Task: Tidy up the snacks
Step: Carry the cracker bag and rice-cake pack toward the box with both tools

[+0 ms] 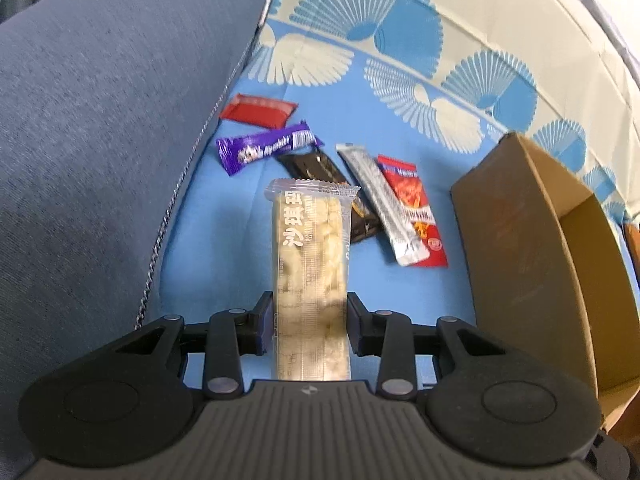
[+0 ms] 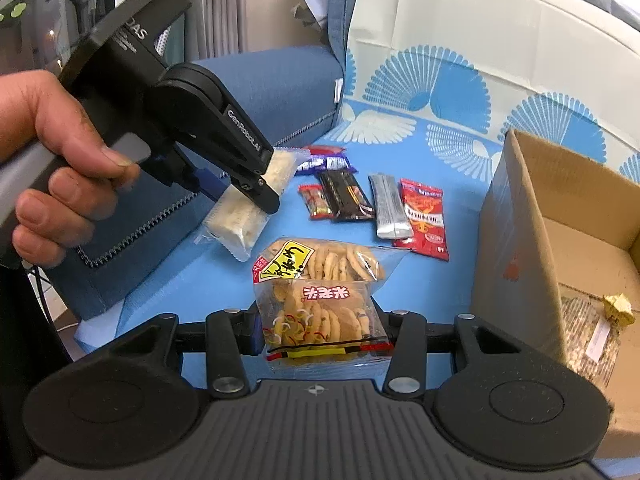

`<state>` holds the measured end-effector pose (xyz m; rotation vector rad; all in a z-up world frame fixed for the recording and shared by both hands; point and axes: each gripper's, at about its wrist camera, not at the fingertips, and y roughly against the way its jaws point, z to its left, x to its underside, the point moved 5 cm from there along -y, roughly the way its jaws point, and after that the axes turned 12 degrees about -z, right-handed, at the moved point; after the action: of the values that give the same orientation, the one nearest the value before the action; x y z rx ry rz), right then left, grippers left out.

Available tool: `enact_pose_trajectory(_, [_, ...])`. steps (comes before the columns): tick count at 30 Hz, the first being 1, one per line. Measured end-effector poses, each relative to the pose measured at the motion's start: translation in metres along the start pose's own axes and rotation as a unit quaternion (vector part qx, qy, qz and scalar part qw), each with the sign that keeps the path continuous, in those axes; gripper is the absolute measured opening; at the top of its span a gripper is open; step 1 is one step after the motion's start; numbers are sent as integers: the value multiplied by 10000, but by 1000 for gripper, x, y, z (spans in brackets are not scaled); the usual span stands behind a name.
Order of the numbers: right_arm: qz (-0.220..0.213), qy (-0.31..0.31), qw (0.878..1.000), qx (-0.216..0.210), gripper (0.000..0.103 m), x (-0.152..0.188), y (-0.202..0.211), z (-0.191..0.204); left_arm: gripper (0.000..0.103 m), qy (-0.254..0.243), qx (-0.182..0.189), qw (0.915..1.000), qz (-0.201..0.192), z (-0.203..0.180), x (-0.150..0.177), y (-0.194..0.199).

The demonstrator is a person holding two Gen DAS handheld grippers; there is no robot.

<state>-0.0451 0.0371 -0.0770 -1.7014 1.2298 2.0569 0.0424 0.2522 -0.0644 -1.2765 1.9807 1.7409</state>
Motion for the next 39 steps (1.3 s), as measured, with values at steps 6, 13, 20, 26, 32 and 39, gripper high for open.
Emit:
enact_pose_trajectory(6, [-241, 98, 9996, -74, 47, -16, 7, 5, 40, 183, 30, 9994, -307, 1, -10, 7])
enact_pose_trajectory(13, [-745, 159, 9970, 130, 47, -48, 26, -19, 40, 298, 129, 9976, -617, -6, -20, 13])
enact_pose_trajectory(20, [-1175, -318, 9912, 525, 47, -97, 46, -92, 40, 250, 297, 9962, -775, -21, -24, 15])
enact_pose_trajectory(26, [-1259, -829, 9832, 1033, 47, -86, 52, -154, 40, 160, 415, 9938, -1017, -35, -31, 21])
enact_pose_trajectory(32, [-1250, -1605, 9706, 1289, 47, -72, 67, -200, 40, 83, 664, 9884, -1363, -61, -37, 26])
enact_pose_trajectory(39, [-1182, -1728, 9621, 1745, 47, -56, 90, -231, 40, -47, 1298, 9769, -1697, -114, -41, 27])
